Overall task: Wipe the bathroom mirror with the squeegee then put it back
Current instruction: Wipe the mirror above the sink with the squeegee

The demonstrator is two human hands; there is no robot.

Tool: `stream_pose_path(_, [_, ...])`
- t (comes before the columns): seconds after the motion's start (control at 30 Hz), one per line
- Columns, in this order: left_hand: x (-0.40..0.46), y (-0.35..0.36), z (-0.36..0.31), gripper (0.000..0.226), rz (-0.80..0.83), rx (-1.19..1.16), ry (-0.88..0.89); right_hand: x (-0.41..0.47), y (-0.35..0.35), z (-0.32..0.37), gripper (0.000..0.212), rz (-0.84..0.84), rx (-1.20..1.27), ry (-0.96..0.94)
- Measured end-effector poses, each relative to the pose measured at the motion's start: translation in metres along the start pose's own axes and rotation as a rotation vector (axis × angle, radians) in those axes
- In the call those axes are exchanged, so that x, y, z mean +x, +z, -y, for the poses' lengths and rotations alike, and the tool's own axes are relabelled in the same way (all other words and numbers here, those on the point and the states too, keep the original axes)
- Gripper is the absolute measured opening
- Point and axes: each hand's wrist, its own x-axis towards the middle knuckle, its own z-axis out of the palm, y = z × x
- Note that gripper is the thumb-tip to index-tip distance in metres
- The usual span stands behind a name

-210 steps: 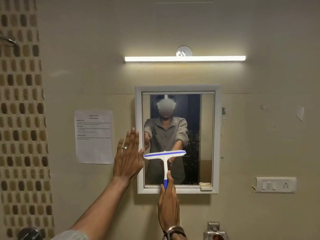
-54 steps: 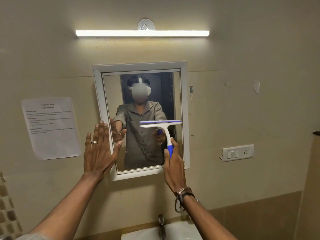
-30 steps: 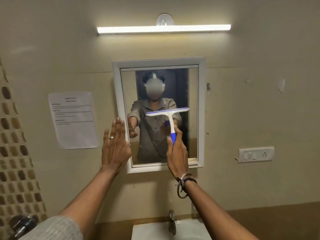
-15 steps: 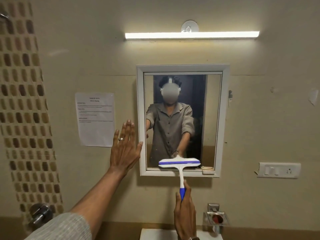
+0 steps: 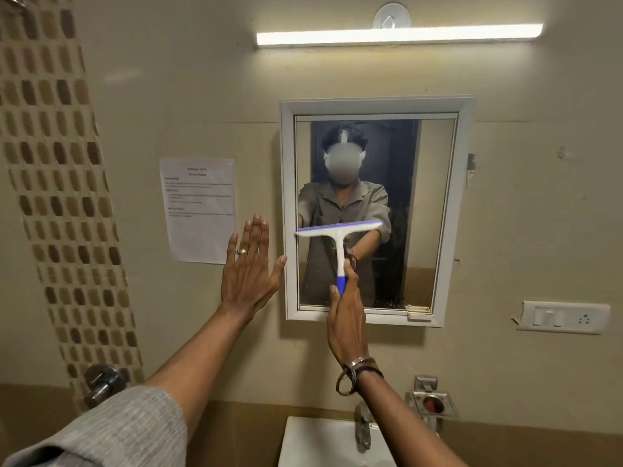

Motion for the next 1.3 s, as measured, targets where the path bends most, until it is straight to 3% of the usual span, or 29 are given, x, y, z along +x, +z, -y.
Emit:
stream_pose_path(0.4, [-0.01, 0.006, 0.012, 0.084, 0.007, -0.009, -0.019, -0.096, 0.016, -0.061, 0.053, 0.032, -0.088, 0.121])
stream_pose_path(0.7, [-0.002, 0.0, 0.001, 0.086, 0.017, -0.039, -0.005, -0.029, -0.015, -0.016, 0.052, -0.116, 0.03, 0.062])
stream_pose_path(0.87, [0.006, -0.002, -0.008, 0.086, 0.01, -0.044, 0.004, -0.028, -0.024, -0.028, 0.049, -0.044, -0.036, 0.067])
stream_pose_path(1.13, [0.0, -0.002, -0.016, 0.085, 0.014, -0.035, 0.014, -0.105, -0.025, -0.082, 0.052, 0.078, -0.139, 0.272])
stream_pose_path(1.3, [-0.006, -0.004, -0.013, 0.087, 0.007, -0.069, 0.028, -0.069, -0.056, -0.046, 0.051, -0.106, -0.009, 0.188])
